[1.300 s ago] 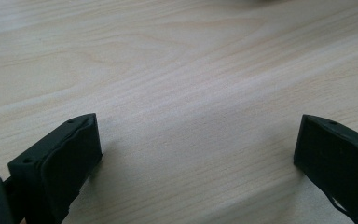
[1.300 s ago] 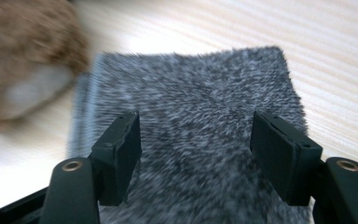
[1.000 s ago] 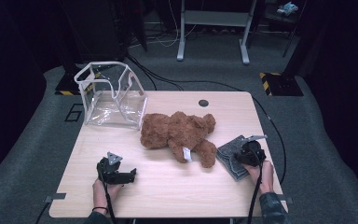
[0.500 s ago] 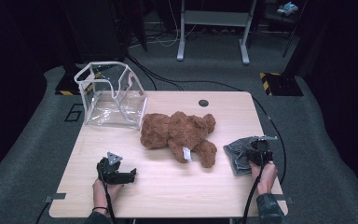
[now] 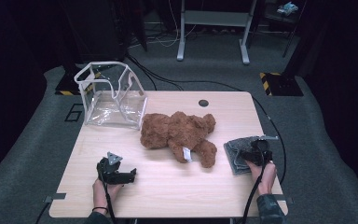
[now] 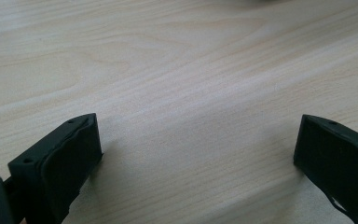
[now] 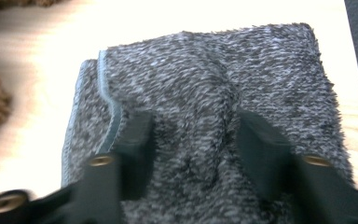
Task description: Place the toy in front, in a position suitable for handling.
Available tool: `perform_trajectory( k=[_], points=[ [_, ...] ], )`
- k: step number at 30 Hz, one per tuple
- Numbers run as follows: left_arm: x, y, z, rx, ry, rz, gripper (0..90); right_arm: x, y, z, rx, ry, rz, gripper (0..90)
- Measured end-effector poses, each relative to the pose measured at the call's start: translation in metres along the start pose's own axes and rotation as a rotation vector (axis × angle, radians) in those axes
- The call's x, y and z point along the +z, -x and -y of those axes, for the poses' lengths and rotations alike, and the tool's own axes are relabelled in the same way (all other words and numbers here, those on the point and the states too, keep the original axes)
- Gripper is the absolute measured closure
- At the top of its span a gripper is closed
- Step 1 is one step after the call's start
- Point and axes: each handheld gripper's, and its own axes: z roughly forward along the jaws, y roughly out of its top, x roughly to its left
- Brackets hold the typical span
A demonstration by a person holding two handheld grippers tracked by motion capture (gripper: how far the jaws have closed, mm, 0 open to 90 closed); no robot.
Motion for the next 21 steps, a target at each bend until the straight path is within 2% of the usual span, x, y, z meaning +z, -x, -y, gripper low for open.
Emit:
perform_trajectory(
  k=[2,6,11,12,14,17,21],
  points=[
    [0.000,0.000,0.000,0.000,0.000,0.000,0.3,-0.003,0.000,0.000,-0.025,0.024,-0.017,36.6],
    [0.000,0.000,0.000,0.000,0.000,0.001,0.4,-0.009,-0.003,0.000,-0.033,0.020,-0.023,29.8],
    [0.000,0.000,0.000,0.001,-0.001,0.001,0.3,-0.012,-0.001,0.001,-0.056,0.022,-0.052,24.1],
    [0.000,0.000,0.000,0.003,-0.002,-0.001,0.4,-0.012,-0.001,0.001,-0.068,0.022,-0.041,23.6],
    [-0.001,0.000,0.000,0.004,0.000,0.001,0.4,-0.013,-0.001,0.002,-0.063,0.019,-0.047,22.4],
    [-0.001,-0.001,0.001,0.010,-0.004,0.001,0.4,-0.013,0.002,0.003,-0.092,0.021,-0.050,20.7],
    [-0.001,-0.001,0.000,0.009,-0.004,0.001,0.3,-0.014,0.003,0.006,-0.082,0.016,-0.061,18.7]
  ],
)
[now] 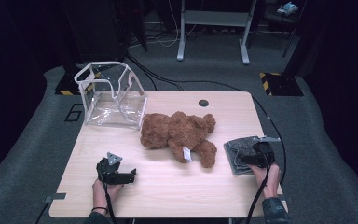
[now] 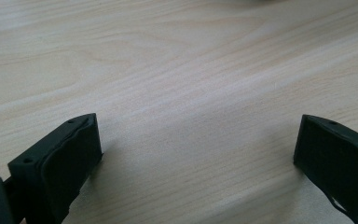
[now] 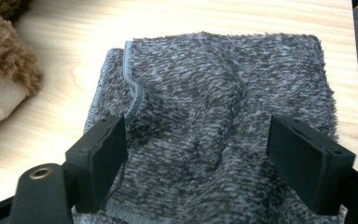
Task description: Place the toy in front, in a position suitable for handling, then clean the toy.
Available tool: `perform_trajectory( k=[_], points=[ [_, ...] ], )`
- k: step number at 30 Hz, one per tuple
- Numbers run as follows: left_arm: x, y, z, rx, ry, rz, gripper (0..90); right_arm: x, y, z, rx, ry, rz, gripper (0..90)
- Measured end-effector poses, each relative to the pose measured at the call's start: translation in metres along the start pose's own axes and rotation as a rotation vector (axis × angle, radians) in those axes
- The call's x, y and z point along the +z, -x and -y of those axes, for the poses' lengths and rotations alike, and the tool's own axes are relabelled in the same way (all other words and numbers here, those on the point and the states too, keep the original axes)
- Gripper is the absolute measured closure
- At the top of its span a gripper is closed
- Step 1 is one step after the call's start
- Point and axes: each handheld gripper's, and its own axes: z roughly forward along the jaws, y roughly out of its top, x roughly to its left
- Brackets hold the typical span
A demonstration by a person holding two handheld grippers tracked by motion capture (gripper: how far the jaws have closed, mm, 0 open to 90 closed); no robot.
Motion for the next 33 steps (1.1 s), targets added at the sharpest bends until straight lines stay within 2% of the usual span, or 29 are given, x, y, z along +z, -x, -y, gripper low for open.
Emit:
perform_trajectory(
  k=[3,5,8,11,12,14,15,21,25,26,27,29,33],
  points=[
    [0.000,0.000,0.000,-0.003,0.003,0.001,0.3,0.000,0.001,0.001,-0.013,-0.002,-0.003,18.0],
    [0.000,0.000,0.000,0.000,0.001,0.003,0.3,-0.002,-0.001,0.001,-0.003,-0.002,-0.010,17.3],
    [0.000,0.000,0.000,0.002,0.002,0.003,0.3,-0.003,-0.003,0.000,-0.036,0.011,-0.018,16.7],
    [0.000,0.000,0.000,0.002,0.002,0.003,0.3,-0.004,-0.006,0.001,-0.033,0.009,-0.019,16.2],
    [0.000,0.000,0.000,0.002,0.002,0.003,0.3,-0.002,-0.005,0.000,-0.056,0.016,-0.018,16.1],
    [0.000,0.000,0.000,0.002,0.001,0.003,0.3,-0.003,-0.007,0.001,-0.041,0.004,-0.021,16.0],
    [0.000,0.000,0.000,0.001,0.002,0.003,0.3,-0.003,-0.006,0.001,-0.056,0.012,-0.022,15.9],
    [0.000,0.000,0.000,0.002,0.000,0.011,0.6,-0.003,-0.007,0.002,-0.049,0.011,-0.027,15.7],
    [-0.001,-0.001,-0.002,-0.017,0.019,0.019,1.9,-0.004,-0.006,0.002,-0.054,0.012,-0.028,15.6],
    [-0.002,-0.001,-0.003,-0.024,0.032,0.023,1.4,-0.004,-0.006,0.002,-0.052,0.007,-0.026,15.5],
    [-0.003,-0.001,-0.007,-0.016,0.042,0.025,1.4,-0.004,-0.004,0.002,-0.066,0.014,-0.026,15.5],
    [-0.006,0.000,-0.016,-0.013,0.063,0.031,1.6,-0.004,-0.004,0.003,-0.059,0.004,-0.020,15.4],
    [-0.004,0.003,-0.036,-0.012,0.116,0.076,3.2,-0.004,-0.004,0.002,-0.067,0.003,-0.022,15.2]
  ],
)
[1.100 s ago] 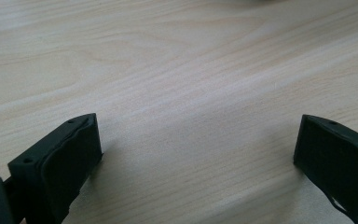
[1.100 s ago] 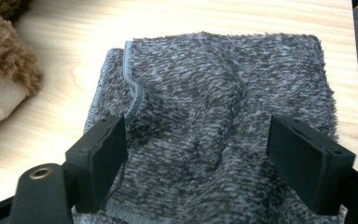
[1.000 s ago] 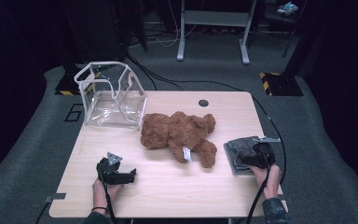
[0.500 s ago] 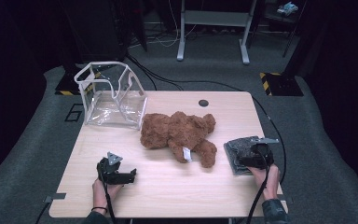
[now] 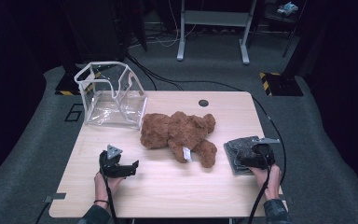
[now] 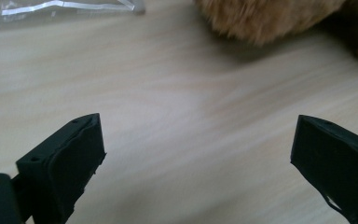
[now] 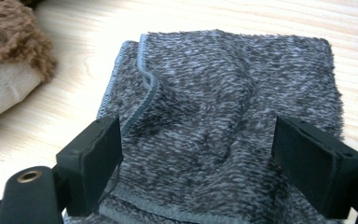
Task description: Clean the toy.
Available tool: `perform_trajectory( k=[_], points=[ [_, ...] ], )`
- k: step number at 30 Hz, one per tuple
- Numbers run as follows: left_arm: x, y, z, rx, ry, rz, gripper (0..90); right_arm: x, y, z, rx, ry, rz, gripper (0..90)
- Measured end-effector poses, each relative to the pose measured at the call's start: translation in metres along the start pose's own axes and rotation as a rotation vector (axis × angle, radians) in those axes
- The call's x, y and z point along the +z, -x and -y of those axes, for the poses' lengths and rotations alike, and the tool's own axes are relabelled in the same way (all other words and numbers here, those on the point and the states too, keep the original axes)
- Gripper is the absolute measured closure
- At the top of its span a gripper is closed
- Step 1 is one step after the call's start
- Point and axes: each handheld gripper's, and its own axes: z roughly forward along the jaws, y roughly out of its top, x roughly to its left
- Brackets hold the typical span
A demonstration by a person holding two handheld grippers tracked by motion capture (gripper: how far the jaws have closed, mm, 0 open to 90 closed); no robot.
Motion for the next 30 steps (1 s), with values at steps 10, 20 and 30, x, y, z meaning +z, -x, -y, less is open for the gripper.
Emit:
perform_trajectory(
  k=[10,20,30],
  points=[
    [0.035,0.014,-0.020,0.068,0.076,0.054,21.7,0.006,-0.003,0.002,-0.008,-0.034,0.009,15.0],
    [0.043,0.017,-0.039,0.040,0.065,0.104,29.1,0.008,-0.002,0.000,-0.012,-0.050,0.009,15.1],
    [0.047,0.019,-0.046,0.042,0.044,0.109,50.2,0.015,-0.003,0.001,-0.011,-0.091,0.017,19.7]
  ],
)
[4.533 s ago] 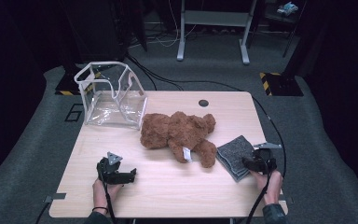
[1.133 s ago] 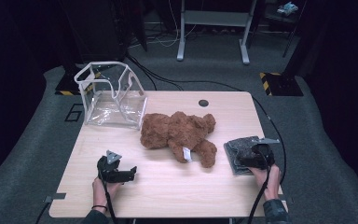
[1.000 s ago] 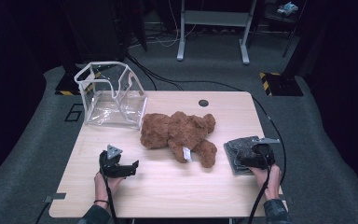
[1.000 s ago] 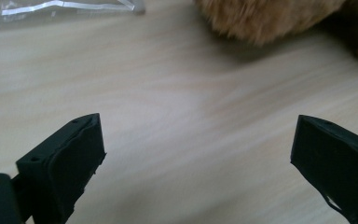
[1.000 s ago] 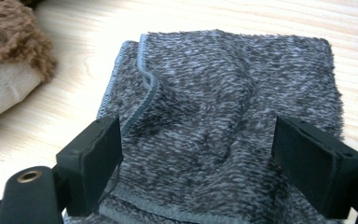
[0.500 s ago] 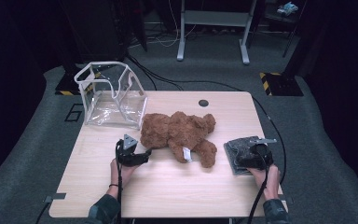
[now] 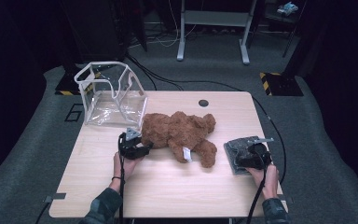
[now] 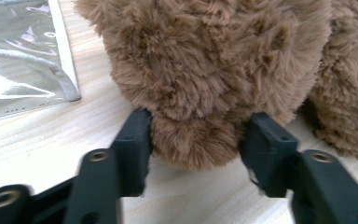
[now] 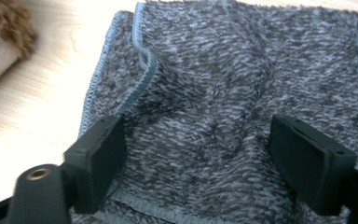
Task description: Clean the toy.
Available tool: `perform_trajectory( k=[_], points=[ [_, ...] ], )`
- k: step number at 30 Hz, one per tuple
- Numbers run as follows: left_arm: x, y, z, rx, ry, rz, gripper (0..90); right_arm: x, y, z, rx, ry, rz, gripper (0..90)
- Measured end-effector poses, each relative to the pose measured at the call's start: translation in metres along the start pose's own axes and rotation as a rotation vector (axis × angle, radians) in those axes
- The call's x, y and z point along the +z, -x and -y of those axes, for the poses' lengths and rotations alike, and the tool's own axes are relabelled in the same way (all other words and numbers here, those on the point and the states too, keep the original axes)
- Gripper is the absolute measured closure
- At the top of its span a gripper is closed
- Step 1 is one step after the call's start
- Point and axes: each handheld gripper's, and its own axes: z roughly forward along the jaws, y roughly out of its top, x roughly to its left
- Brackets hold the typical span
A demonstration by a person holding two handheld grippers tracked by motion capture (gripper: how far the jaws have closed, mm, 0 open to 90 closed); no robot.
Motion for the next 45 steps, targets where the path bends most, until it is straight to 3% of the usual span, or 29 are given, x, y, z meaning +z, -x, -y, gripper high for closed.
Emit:
perform_trajectory(
  k=[8,11,19,21,24,26,30,33,38,45],
  points=[
    [-0.001,-0.004,0.002,-0.036,0.002,-0.003,71.7,0.003,0.002,0.004,-0.006,-0.001,0.007,31.4],
    [-0.001,-0.005,0.001,-0.046,-0.001,-0.009,74.7,0.002,0.003,0.003,0.002,-0.006,0.007,36.8],
    [-0.002,-0.005,0.002,-0.063,0.009,-0.014,83.0,0.000,0.002,0.004,-0.004,0.013,0.000,65.6],
    [-0.003,-0.006,0.002,-0.068,0.011,-0.019,79.3,0.000,0.000,0.003,-0.001,0.007,-0.001,69.9],
    [-0.005,-0.009,0.002,-0.080,-0.010,-0.039,50.3,0.000,0.000,0.003,0.001,0.015,-0.005,74.4],
    [-0.004,-0.011,0.003,-0.085,-0.022,-0.043,41.0,-0.001,0.001,0.003,0.019,0.026,-0.015,75.5],
    [0.001,-0.009,0.003,-0.102,-0.026,-0.031,37.5,-0.006,0.004,0.002,0.038,0.054,-0.030,76.4],
    [0.002,-0.009,0.002,-0.097,-0.018,-0.004,46.3,-0.014,0.003,-0.004,0.034,0.079,-0.039,76.6],
    [0.003,-0.006,0.001,-0.077,-0.006,-0.007,65.9,-0.024,-0.003,-0.018,0.015,0.121,-0.052,76.7],
    [0.003,-0.008,0.003,-0.098,0.007,-0.003,84.1,-0.039,-0.016,-0.038,-0.008,0.156,-0.085,76.7]
  ],
)
